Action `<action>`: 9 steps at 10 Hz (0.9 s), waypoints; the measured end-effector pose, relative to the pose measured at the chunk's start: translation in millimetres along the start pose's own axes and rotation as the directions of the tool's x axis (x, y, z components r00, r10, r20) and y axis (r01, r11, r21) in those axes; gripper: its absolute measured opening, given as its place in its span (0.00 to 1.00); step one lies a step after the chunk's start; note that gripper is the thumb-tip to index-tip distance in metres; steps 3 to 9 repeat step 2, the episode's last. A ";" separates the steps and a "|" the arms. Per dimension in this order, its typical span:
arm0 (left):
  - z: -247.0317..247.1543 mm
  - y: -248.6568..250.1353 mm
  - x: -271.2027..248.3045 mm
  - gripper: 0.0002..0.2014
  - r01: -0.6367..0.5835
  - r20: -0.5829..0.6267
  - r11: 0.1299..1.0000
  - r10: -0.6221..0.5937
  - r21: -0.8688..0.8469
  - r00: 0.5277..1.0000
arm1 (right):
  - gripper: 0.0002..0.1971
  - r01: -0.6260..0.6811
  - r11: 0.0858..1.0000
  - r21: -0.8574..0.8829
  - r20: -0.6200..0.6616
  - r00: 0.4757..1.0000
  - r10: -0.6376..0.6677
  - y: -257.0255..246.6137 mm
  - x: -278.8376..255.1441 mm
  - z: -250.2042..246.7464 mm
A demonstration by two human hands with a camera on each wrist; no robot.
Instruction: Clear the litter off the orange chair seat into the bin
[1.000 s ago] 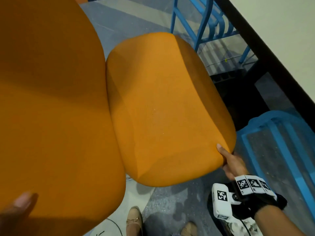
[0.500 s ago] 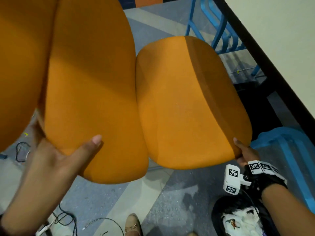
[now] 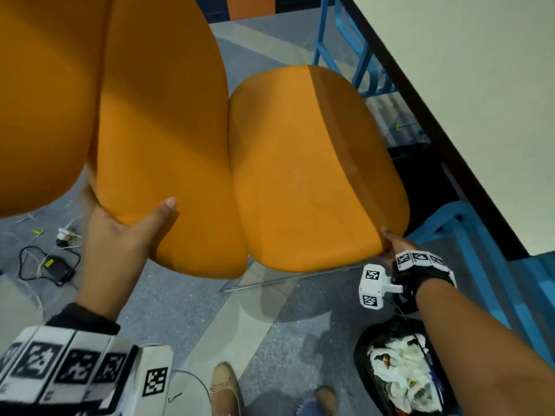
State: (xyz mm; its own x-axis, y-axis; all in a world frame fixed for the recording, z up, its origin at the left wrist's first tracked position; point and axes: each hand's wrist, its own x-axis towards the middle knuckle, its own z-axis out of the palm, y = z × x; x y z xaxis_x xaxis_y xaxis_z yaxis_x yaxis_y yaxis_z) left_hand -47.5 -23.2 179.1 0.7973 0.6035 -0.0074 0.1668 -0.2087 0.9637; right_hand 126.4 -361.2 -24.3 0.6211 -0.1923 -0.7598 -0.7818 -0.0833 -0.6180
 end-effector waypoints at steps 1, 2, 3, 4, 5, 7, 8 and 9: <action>7.8 -1.7 -5.3 0.22 -0.012 -0.072 0.998 0.008 -0.054 0.997 | 0.30 -0.034 0.996 0.085 -0.002 0.999 0.034 9.5 -28.7 4.8; 14.3 -12.1 -24.3 0.42 0.140 -0.101 0.990 -0.141 -0.019 0.985 | 0.34 -0.081 0.988 0.132 0.008 0.997 0.080 33.9 -51.8 -8.3; 14.3 -12.1 -24.3 0.42 0.140 -0.101 0.990 -0.141 -0.019 0.985 | 0.34 -0.081 0.988 0.132 0.008 0.997 0.080 33.9 -51.8 -8.3; 14.3 -12.1 -24.3 0.42 0.140 -0.101 0.990 -0.141 -0.019 0.985 | 0.34 -0.081 0.988 0.132 0.008 0.997 0.080 33.9 -51.8 -8.3; 14.3 -12.1 -24.3 0.42 0.140 -0.101 0.990 -0.141 -0.019 0.985 | 0.34 -0.081 0.988 0.132 0.008 0.997 0.080 33.9 -51.8 -8.3; 14.3 -12.1 -24.3 0.42 0.140 -0.101 0.990 -0.141 -0.019 0.985 | 0.34 -0.081 0.988 0.132 0.008 0.997 0.080 33.9 -51.8 -8.3; 14.3 -12.1 -24.3 0.42 0.140 -0.101 0.990 -0.141 -0.019 0.985 | 0.34 -0.081 0.988 0.132 0.008 0.997 0.080 33.9 -51.8 -8.3; 14.3 -12.1 -24.3 0.42 0.140 -0.101 0.990 -0.141 -0.019 0.985 | 0.34 -0.081 0.988 0.132 0.008 0.997 0.080 33.9 -51.8 -8.3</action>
